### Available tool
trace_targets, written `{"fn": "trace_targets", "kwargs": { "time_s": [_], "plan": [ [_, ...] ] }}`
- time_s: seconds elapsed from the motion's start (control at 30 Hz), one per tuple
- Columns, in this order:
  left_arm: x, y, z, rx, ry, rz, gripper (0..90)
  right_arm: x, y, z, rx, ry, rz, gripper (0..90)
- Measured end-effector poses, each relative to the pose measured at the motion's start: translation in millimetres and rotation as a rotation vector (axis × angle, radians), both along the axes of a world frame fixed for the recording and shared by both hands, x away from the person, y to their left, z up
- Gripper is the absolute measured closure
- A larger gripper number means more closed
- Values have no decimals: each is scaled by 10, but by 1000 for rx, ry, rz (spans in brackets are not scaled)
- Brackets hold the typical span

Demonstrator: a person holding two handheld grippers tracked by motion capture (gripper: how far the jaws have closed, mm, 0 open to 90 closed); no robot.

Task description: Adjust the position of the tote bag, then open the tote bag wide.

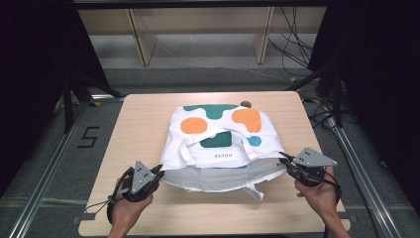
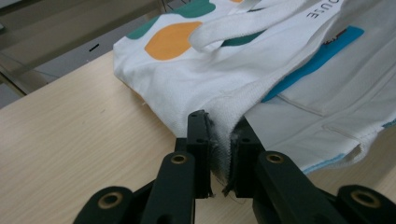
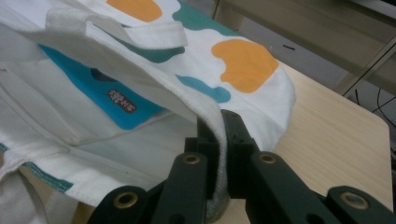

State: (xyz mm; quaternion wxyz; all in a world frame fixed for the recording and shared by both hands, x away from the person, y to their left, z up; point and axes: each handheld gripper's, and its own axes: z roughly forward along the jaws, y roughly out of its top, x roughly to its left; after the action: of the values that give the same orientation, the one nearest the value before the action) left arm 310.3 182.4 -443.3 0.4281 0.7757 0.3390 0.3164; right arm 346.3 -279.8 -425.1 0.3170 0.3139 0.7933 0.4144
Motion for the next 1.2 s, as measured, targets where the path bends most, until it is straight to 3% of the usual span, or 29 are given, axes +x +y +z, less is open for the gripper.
{"fn": "trace_targets", "kwargs": {
  "time_s": [0.2, 0.4, 0.73, 0.83, 1.0, 1.1, 1.17, 1.2],
  "plan": [
    [-75, -35, 167, -18, -43, -21, 817, -54, -6, 113, 34, -23, 13, 879],
    [-158, -25, 353, -18, -102, -42, 829, -126, 25, 251, 33, -63, 35, 881],
    [-255, 91, 621, -61, -171, -32, 850, -171, -48, 514, 80, -118, 34, 883],
    [-303, 90, 781, -55, -224, -40, 855, -204, -65, 666, 79, -155, 37, 884],
    [-356, 89, 923, -45, -265, -44, 862, -240, -81, 828, 98, -191, 41, 884],
    [-382, 100, 971, -54, -274, -46, 866, -266, -81, 919, 105, -205, 44, 885],
    [-416, 119, 1045, -56, -301, -57, 867, -282, -81, 957, 109, -209, 51, 885],
    [-447, 132, 1116, -78, -324, -61, 869, -321, -81, 1068, 104, -235, 60, 885]
  ]
}}
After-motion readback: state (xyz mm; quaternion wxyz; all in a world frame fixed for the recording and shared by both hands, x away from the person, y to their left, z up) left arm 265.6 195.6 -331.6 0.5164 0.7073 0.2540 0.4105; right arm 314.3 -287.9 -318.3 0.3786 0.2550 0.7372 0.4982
